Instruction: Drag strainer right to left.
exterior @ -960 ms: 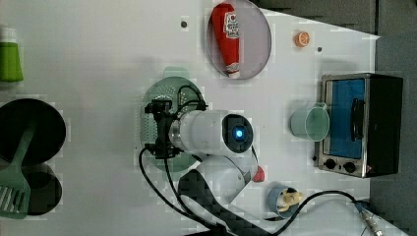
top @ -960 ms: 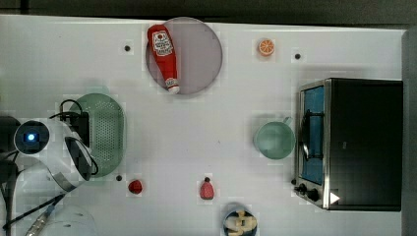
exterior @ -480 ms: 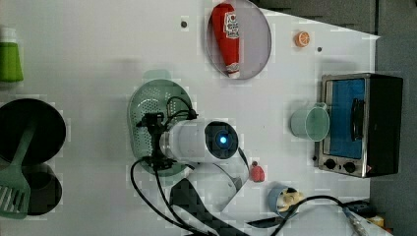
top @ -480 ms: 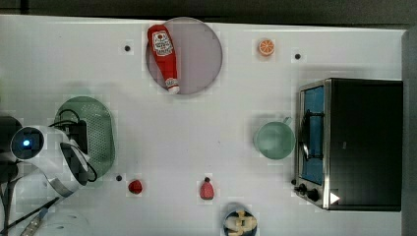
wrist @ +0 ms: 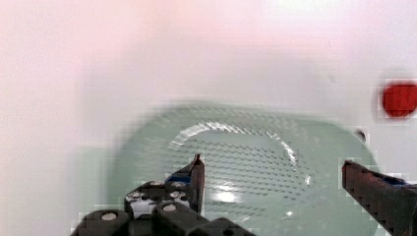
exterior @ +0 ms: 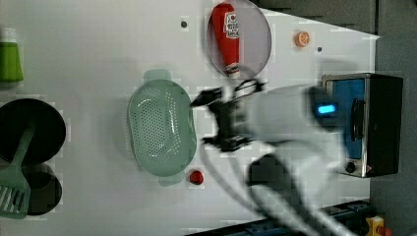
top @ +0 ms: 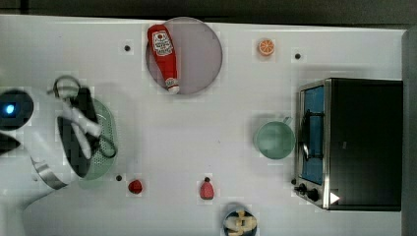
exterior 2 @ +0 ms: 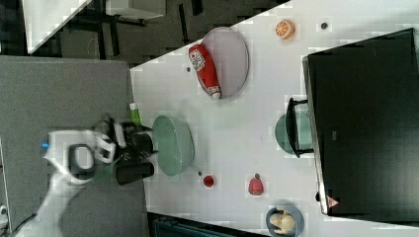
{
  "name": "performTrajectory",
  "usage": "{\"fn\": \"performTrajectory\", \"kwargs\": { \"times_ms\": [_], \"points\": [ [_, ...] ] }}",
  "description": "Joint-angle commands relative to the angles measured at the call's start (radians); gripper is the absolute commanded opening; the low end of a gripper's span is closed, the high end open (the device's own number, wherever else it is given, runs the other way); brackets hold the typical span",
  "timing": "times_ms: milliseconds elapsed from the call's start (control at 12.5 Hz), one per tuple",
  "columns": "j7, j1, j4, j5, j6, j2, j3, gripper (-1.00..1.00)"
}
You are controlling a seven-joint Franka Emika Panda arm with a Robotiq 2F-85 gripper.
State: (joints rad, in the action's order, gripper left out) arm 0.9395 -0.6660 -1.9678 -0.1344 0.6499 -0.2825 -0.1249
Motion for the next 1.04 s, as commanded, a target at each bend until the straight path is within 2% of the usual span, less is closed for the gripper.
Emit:
{"fn": "performTrajectory", "kwargs": {
  "times_ms": [80,320,560,720,1040],
  "points": [
    [-0.281,0.082,0.010,-0.008,-0.119,0.209,-0.157,1.00],
    [-0.577,0.100,0.011,0.057,-0.299,0.373,-0.318,1.00],
    [-0.846,0.116,0.010,0.212,-0.423,0.488,-0.437,1.00],
    [-0.878,0.117,0.010,0.279,-0.469,0.538,-0.480,1.00],
    [-0.878,0.117,0.008,0.288,-0.486,0.557,-0.485,1.00]
  ]
}}
